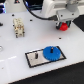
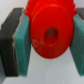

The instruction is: Insert the blue gear onto the right peg, followed by the red gear

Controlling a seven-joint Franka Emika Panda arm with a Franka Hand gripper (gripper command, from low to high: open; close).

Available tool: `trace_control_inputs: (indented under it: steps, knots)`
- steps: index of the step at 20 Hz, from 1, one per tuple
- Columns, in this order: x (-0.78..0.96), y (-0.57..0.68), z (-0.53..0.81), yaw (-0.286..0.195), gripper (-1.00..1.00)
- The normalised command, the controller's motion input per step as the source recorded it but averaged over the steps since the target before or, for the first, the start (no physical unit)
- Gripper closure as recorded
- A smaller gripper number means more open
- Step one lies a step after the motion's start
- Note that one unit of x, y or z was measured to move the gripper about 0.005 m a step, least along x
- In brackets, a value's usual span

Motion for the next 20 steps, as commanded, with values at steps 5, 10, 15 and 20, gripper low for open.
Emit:
trace_control_inputs:
  steps: [5, 10, 15, 20]
  knots:
    - [0.26, -0.13, 0.35, 0.0, 1.0]
    - [0.39, -0.19, 0.4, 0.0, 1.0]
    - [0.53, -0.19, 0.48, 0.0, 1.0]
    - [0.6, -0.21, 0.47, 0.0, 1.0]
